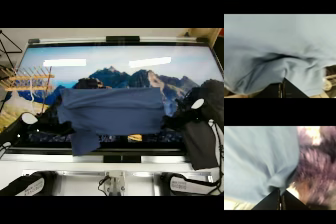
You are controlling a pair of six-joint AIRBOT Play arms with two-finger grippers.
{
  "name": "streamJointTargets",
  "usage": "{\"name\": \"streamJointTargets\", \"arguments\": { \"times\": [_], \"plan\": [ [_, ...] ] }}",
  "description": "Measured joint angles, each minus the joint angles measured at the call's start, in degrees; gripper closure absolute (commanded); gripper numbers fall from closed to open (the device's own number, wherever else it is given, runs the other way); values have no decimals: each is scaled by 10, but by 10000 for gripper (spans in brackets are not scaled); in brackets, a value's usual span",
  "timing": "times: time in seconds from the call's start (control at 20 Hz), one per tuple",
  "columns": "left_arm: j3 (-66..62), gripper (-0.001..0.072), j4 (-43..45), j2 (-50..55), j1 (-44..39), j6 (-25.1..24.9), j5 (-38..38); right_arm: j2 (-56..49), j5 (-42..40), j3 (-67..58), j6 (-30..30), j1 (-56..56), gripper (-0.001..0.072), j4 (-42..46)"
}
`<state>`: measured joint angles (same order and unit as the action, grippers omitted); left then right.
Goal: Fold the shirts.
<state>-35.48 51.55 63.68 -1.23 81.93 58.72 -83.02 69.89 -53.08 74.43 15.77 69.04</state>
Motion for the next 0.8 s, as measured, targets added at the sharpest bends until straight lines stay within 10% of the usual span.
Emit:
{"name": "streamJointTargets", "arguments": {
  "times": [0.7, 0.75, 0.8],
  "plan": [
    [-462, 672, -1, 307, 50, 16, 56, -127, -131, -276, 36, -67, 640, 4],
    [-473, 589, -1, 328, 50, 19, 64, -141, -140, -285, 48, -73, 550, 16],
    [-482, 380, -1, 348, 51, 23, 69, -152, -143, -290, 58, -77, 291, 23]
  ]
}}
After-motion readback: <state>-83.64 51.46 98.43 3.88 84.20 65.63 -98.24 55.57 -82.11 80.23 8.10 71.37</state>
